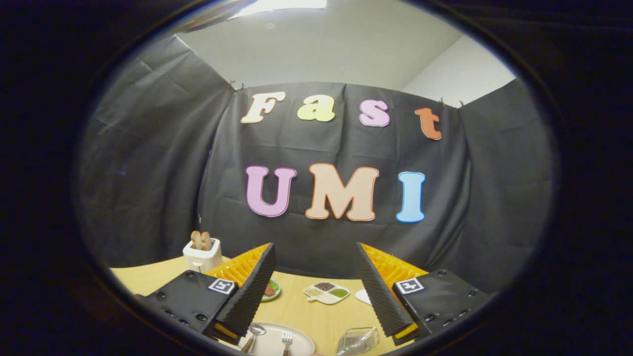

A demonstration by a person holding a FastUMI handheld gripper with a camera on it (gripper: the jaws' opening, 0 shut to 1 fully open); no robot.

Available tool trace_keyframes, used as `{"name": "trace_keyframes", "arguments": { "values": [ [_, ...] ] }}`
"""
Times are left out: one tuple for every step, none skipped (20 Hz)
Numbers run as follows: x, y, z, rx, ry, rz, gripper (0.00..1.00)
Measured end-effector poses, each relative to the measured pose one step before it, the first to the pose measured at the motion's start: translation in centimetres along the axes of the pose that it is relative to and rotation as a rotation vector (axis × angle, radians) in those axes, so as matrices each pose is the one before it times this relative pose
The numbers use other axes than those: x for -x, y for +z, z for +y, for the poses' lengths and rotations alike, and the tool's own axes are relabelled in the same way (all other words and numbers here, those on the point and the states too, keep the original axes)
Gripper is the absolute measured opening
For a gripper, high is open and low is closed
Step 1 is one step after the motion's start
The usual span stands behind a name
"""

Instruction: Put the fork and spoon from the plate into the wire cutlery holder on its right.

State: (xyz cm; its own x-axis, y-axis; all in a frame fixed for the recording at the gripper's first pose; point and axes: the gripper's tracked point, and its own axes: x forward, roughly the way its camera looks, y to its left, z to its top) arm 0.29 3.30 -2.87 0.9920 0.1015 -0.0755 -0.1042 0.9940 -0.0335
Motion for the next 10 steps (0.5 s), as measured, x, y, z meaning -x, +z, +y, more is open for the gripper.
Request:
{"name": "trace_keyframes", "arguments": {
  "values": [
    [0.008, -0.474, 0.099, -0.00147, 0.00953, 0.01523, 1.00],
    [0.026, -0.247, -0.016, 0.00057, 0.00160, 0.00817, 1.00],
    [-0.121, -0.198, -0.082, 0.00204, 0.00022, 0.00606, 1.00],
    [-0.111, -0.311, -0.047, 0.00292, 0.00047, 0.00634, 1.00],
    [-0.196, -0.631, 0.245, 0.00387, 0.00888, 0.01420, 1.00],
    [-0.170, -0.795, 0.278, 0.00585, 0.01162, 0.02181, 1.00],
    [-0.148, -0.932, 0.286, 0.00664, 0.01392, 0.02801, 1.00],
    [-0.090, -0.952, 0.305, 0.00293, 0.01646, 0.02803, 1.00],
    [-0.145, -0.711, 0.224, -0.00072, 0.00857, 0.02220, 1.00],
    [-0.028, -0.663, -0.042, -0.00269, 0.00679, 0.01716, 1.00]
  ]
}}
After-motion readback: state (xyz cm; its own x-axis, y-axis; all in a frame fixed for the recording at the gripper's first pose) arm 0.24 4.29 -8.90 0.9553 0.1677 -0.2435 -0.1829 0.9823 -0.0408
